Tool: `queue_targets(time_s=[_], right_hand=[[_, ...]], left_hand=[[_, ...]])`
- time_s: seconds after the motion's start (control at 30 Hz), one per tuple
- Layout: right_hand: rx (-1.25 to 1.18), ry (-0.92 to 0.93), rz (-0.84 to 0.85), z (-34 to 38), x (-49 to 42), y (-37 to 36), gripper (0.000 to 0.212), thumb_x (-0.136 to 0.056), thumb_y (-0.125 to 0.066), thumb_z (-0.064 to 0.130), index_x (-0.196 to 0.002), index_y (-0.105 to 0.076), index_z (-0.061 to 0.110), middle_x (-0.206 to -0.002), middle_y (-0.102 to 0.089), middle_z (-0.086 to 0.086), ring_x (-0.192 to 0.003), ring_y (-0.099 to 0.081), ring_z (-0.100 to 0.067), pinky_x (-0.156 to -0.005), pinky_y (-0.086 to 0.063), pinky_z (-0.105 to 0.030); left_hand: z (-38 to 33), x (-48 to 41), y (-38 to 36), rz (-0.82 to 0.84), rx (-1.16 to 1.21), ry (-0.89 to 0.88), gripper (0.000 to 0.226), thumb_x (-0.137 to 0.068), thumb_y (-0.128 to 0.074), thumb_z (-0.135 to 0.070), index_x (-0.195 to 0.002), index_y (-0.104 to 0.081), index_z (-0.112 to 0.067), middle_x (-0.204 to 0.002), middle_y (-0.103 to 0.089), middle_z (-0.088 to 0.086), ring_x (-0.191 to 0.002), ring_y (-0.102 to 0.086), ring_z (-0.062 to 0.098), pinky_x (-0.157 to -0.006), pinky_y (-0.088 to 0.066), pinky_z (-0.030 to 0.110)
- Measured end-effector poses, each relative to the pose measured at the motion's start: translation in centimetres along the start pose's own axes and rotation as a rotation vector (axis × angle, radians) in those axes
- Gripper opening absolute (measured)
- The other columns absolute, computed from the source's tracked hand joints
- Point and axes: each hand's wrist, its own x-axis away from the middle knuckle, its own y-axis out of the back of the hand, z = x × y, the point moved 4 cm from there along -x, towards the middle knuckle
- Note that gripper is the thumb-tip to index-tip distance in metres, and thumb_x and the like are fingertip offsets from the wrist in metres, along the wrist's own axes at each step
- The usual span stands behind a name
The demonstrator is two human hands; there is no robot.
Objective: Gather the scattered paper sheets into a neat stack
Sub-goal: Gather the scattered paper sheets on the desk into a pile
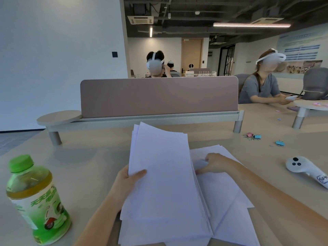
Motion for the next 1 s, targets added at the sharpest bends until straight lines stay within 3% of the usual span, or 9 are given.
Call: queue_targets(time_s=[0.1, 0.23, 0.33, 0.43, 0.53, 0.63, 0.73, 0.87, 1.0], right_hand=[[-0.141, 0.041, -0.009, 0.1, -0.2, 0.8, 0.054, -0.068, -0.087, 0.050, -0.062, -0.044, 0.017, -0.062, -0.039, 0.003, -0.053, -0.037, -0.014, -0.051, -0.024, -0.025], [-0.130, 0.219, -0.154, 0.7, 0.5, 2.1, 0.038, -0.084, -0.077, 0.027, -0.058, -0.050, 0.023, -0.057, -0.036, 0.005, -0.045, -0.033, -0.009, -0.045, -0.023, -0.019], [-0.220, 0.408, -0.199, 2.1, 1.2, 2.7, 0.019, -0.094, -0.068, 0.024, -0.075, -0.070, 0.020, -0.053, -0.047, 0.011, -0.043, -0.045, -0.001, -0.047, -0.032, -0.012], [-0.555, 0.515, -0.082, 3.8, 2.0, 3.3, 0.023, -0.097, -0.064, 0.012, -0.101, -0.075, 0.032, -0.079, -0.074, 0.034, -0.077, -0.065, 0.024, -0.070, -0.043, -0.002], [-0.694, 0.559, -0.044, 4.4, 1.4, 4.1, 0.030, -0.097, -0.060, 0.000, -0.112, -0.075, 0.020, -0.095, -0.078, 0.025, -0.092, -0.071, 0.014, -0.078, -0.050, -0.003], [-0.566, 0.533, -0.072, 5.5, 1.1, 4.3, 0.020, -0.094, -0.057, 0.005, -0.094, -0.076, 0.013, -0.083, -0.073, 0.017, -0.078, -0.067, 0.002, -0.075, -0.049, -0.012], [-0.415, 0.530, -0.284, 6.7, 0.9, 4.5, 0.021, -0.093, -0.048, 0.007, -0.082, -0.066, 0.003, -0.079, -0.059, -0.008, -0.077, -0.043, -0.015, -0.064, -0.035, -0.027], [-0.657, 0.377, -0.681, 3.8, 1.7, 3.7, 0.043, -0.101, -0.051, 0.036, -0.137, -0.059, 0.014, -0.127, -0.067, -0.004, -0.120, -0.060, -0.025, -0.094, -0.045, -0.032], [-1.164, 0.017, -0.198, 1.7, 2.4, -2.2, 0.087, -0.089, -0.055, 0.066, -0.159, -0.027, 0.022, -0.148, -0.047, 0.006, -0.143, -0.044, -0.024, -0.113, -0.035, -0.040]], left_hand=[[0.1, 0.0, 0.1, -0.018, -0.014, -0.002, 0.027, -0.094, -0.072, -0.003, -0.121, -0.072, -0.001, -0.114, -0.081, 0.021, -0.092, -0.081, 0.034, -0.069, -0.066, 0.038], [0.1, -0.3, 0.1, -0.002, -0.042, 0.014, 0.027, -0.093, -0.074, -0.005, -0.120, -0.073, -0.002, -0.108, -0.083, 0.018, -0.084, -0.082, 0.028, -0.066, -0.066, 0.035], [-0.3, 0.0, 0.0, 0.046, -0.078, 0.023, 0.025, -0.094, -0.074, -0.011, -0.118, -0.075, -0.006, -0.104, -0.085, 0.012, -0.088, -0.083, 0.028, -0.070, -0.066, 0.037], [-0.5, 0.3, -0.1, 0.107, -0.104, 0.029, 0.029, -0.096, -0.073, -0.017, -0.123, -0.075, -0.008, -0.113, -0.083, 0.013, -0.101, -0.080, 0.035, -0.088, -0.063, 0.049], [-0.3, 0.2, 0.1, 0.140, -0.049, 0.031, 0.033, -0.097, -0.071, -0.016, -0.129, -0.072, -0.008, -0.122, -0.079, 0.017, -0.110, -0.077, 0.040, -0.100, -0.058, 0.056], [-0.2, 0.0, 0.0, 0.173, -0.094, -0.003, 0.036, -0.097, -0.071, -0.017, -0.133, -0.070, -0.011, -0.125, -0.079, 0.014, -0.114, -0.076, 0.038, -0.101, -0.057, 0.057], [-0.1, -0.4, -0.1, 0.165, -0.133, -0.059, 0.036, -0.098, -0.070, -0.013, -0.134, -0.067, -0.014, -0.125, -0.079, 0.012, -0.112, -0.077, 0.034, -0.098, -0.059, 0.056], [-0.1, -0.8, 0.5, 0.087, -0.010, -0.097, 0.042, -0.100, -0.065, -0.003, -0.140, -0.062, -0.015, -0.130, -0.076, 0.013, -0.114, -0.075, 0.037, -0.094, -0.061, 0.056], [0.1, -0.9, 0.5, 0.005, 0.073, -0.076, 0.036, -0.099, -0.064, -0.002, -0.134, -0.065, -0.001, -0.129, -0.075, 0.023, -0.115, -0.072, 0.045, -0.093, -0.062, 0.053]])
